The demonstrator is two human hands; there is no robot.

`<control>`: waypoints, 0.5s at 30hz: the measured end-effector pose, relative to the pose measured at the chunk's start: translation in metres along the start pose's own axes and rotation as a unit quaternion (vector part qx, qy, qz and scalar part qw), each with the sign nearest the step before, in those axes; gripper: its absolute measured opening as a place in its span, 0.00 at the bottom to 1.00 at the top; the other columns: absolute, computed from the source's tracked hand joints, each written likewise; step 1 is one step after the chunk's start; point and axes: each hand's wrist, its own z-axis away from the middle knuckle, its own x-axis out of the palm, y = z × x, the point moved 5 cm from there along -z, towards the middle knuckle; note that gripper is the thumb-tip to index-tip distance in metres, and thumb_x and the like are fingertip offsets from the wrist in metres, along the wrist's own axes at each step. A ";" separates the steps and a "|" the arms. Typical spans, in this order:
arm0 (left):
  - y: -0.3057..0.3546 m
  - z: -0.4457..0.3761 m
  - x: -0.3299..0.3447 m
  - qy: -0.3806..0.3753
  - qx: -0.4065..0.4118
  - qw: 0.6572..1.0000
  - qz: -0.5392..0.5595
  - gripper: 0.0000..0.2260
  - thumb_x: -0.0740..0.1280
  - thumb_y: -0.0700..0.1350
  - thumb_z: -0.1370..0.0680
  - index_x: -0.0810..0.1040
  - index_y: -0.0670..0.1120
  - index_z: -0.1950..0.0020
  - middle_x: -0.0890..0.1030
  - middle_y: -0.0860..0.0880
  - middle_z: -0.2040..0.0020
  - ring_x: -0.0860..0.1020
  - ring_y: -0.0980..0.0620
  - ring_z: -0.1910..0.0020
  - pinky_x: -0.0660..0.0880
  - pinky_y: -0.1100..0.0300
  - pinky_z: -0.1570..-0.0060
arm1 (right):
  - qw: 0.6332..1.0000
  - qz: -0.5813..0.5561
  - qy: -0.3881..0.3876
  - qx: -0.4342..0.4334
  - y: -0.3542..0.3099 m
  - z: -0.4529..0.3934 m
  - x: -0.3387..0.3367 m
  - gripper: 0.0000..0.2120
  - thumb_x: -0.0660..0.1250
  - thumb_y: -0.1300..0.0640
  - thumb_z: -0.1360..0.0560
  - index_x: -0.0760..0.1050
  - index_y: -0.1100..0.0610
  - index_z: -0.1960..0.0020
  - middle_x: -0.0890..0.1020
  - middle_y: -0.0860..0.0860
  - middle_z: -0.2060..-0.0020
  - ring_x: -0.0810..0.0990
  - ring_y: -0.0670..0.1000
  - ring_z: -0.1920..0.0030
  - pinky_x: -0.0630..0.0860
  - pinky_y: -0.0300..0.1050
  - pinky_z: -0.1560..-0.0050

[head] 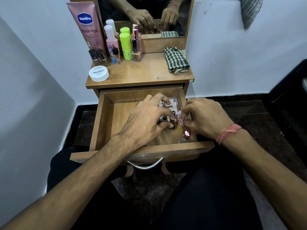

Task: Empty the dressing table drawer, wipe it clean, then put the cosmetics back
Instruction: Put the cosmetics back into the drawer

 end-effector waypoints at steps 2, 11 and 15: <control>0.000 -0.002 0.003 0.001 0.000 1.000 0.001 0.12 0.78 0.59 0.21 0.88 0.60 0.38 0.75 0.54 0.28 0.65 0.57 0.41 0.72 0.51 0.42 | 1.000 -0.006 -0.004 0.006 0.004 0.001 -0.001 0.06 0.79 0.44 0.25 0.87 0.44 0.51 0.81 0.40 0.52 0.73 0.43 0.52 0.68 0.42 0.54; 0.000 -0.012 0.016 -0.011 -0.004 1.000 -0.012 0.13 0.78 0.58 0.20 0.88 0.58 0.37 0.74 0.53 0.26 0.72 0.50 0.35 0.73 0.49 0.40 | 1.000 -0.013 -0.007 -0.008 0.006 0.005 -0.001 0.06 0.74 0.45 0.20 0.87 0.43 0.44 0.81 0.39 0.50 0.80 0.45 0.48 0.71 0.42 0.54; 0.002 -0.013 0.022 -0.008 -0.004 1.000 -0.008 0.13 0.78 0.57 0.20 0.88 0.58 0.37 0.74 0.53 0.26 0.73 0.50 0.34 0.75 0.46 0.38 | 1.000 -0.016 -0.011 -0.012 0.006 0.007 -0.001 0.08 0.74 0.49 0.20 0.86 0.43 0.42 0.81 0.39 0.50 0.80 0.44 0.47 0.69 0.40 0.54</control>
